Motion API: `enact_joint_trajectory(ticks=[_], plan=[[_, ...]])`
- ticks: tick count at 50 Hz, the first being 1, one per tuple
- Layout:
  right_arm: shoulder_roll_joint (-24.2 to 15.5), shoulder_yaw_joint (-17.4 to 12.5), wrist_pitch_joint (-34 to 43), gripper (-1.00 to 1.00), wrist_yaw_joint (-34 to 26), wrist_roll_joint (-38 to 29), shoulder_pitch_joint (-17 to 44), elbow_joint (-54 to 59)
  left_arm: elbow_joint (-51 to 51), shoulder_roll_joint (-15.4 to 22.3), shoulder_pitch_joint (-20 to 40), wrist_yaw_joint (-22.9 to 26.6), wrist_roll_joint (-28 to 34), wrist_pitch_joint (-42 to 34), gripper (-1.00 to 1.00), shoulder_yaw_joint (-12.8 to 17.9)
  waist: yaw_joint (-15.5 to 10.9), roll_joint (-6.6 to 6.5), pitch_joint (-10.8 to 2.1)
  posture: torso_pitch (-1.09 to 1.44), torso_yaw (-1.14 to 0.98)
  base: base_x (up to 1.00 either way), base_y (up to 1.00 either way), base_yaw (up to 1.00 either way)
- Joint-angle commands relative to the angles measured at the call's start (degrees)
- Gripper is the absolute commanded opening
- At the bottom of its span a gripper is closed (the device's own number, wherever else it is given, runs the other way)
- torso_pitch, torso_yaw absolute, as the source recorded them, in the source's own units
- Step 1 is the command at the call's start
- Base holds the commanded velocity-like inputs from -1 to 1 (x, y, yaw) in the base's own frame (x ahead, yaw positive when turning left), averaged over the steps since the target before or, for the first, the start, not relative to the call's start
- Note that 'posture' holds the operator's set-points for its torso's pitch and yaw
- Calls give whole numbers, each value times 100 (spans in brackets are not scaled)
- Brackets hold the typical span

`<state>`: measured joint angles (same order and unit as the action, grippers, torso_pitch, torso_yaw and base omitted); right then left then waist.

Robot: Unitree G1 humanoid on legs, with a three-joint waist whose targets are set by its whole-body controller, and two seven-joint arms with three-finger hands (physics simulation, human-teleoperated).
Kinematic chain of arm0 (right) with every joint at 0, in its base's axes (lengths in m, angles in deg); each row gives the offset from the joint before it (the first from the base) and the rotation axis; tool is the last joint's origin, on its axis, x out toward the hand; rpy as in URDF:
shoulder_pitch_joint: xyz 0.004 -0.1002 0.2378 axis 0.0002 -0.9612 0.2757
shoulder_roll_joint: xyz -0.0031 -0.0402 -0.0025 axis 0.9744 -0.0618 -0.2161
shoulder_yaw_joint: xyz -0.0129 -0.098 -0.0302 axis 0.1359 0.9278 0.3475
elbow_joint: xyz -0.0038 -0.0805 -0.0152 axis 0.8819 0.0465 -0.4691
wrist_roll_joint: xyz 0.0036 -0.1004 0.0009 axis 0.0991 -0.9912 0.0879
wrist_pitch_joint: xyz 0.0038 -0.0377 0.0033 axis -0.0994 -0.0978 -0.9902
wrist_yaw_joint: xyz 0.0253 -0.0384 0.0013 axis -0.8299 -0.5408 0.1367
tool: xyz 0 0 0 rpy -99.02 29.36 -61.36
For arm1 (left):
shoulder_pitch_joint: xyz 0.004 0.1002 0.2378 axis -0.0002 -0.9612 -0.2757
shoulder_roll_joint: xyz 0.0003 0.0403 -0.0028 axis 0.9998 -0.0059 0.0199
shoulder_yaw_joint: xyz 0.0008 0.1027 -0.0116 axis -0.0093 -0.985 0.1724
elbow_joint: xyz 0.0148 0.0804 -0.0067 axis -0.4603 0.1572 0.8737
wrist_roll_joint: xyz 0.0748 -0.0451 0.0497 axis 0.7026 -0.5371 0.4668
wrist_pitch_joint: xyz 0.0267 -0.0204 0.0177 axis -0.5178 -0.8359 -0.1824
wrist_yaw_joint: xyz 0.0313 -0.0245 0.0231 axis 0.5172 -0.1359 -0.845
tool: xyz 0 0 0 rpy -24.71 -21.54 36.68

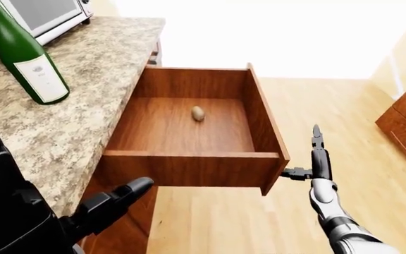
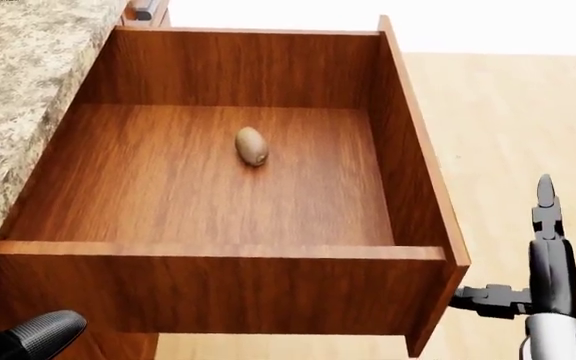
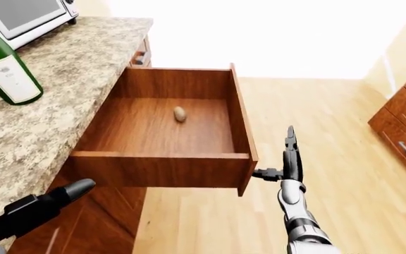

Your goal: Close the right drawer.

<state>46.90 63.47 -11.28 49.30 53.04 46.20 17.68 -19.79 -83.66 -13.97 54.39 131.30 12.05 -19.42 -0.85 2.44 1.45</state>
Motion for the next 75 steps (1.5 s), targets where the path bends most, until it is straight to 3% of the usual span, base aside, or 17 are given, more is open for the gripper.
enact_joint_trajectory(ticks=[1,37,75], plan=[[9,102,-105,100,-180,-222,226,-206,-173,5,41,-31,-7,59,100,-9,-35,23,-102,0,0,0,0,0],[426,344,315,100,-992,-737,1055,-238,-151,23,91,-11,-70,18,100,49,4,-33,-124,0,0,0,0,0],[800,486,477,100,-1154,-1112,1555,-243,-163,14,80,1,-127,36,100,105,-5,-68,-91,0,0,0,0,0]])
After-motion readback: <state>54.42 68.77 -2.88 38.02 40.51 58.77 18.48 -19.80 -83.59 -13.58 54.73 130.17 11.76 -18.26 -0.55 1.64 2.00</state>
